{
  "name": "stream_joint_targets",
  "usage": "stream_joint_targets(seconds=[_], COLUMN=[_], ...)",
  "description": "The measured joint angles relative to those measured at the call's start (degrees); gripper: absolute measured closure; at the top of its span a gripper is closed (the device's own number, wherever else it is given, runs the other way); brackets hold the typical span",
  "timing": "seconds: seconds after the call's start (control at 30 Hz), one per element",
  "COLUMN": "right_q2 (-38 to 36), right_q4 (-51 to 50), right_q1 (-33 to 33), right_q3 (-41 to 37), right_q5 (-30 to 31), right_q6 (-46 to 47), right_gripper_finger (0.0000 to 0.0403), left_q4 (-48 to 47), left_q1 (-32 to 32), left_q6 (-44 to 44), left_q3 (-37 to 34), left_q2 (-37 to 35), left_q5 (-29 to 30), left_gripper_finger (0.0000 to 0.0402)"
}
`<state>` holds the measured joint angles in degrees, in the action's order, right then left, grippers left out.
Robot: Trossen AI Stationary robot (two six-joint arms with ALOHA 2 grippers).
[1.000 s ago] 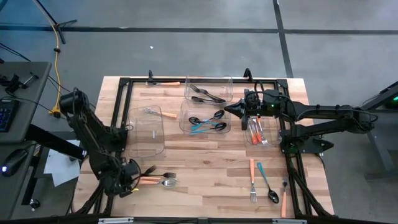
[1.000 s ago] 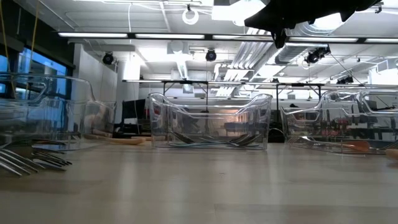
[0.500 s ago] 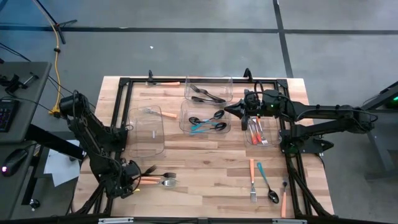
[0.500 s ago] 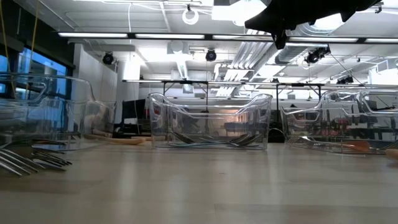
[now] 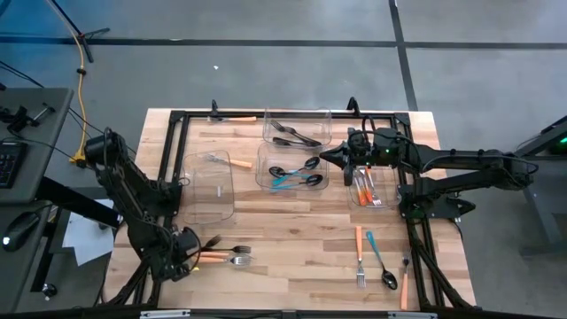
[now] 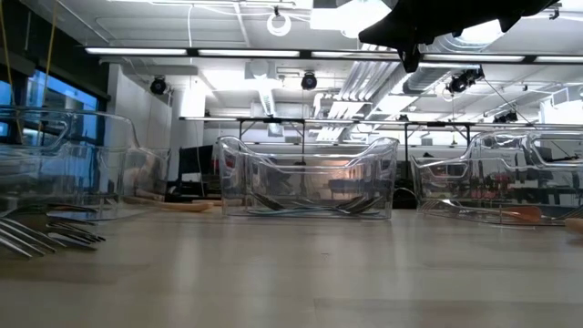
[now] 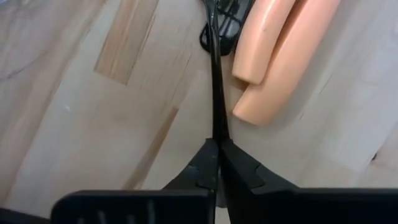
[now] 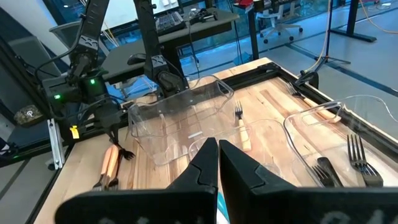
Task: Sort silverware by color (type)
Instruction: Put the black fork into the top transparent bin
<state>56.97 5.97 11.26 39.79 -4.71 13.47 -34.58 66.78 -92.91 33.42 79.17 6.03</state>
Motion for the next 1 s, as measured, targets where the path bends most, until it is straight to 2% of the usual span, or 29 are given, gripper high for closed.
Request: stream_joint_targets(seconds=[0.53,0.8,1.0], right_q2=[0.0,0.0,0.0], right_q4=[-0.28,-0.62,-0.62], right_q1=[-0.01,0.0,0.0], right_q3=[0.0,-0.02,0.0], right_q5=[0.0,0.0,-0.01], right_q6=[-0.46,-0.48,0.01], right_gripper_finger=[0.0403,0.0403,0.0403], left_q4=[-3.14,-3.73,-2.76], left_q1=[-0.26,-5.6,-5.5], left_q6=[2.78,10.01,0.64], left_q3=[1.67,1.74,1.78], left_q2=[-12.18,-11.53,-11.03], left_q5=[6.0,7.49,19.01], left_gripper_finger=[0.0401,0.04,0.0361])
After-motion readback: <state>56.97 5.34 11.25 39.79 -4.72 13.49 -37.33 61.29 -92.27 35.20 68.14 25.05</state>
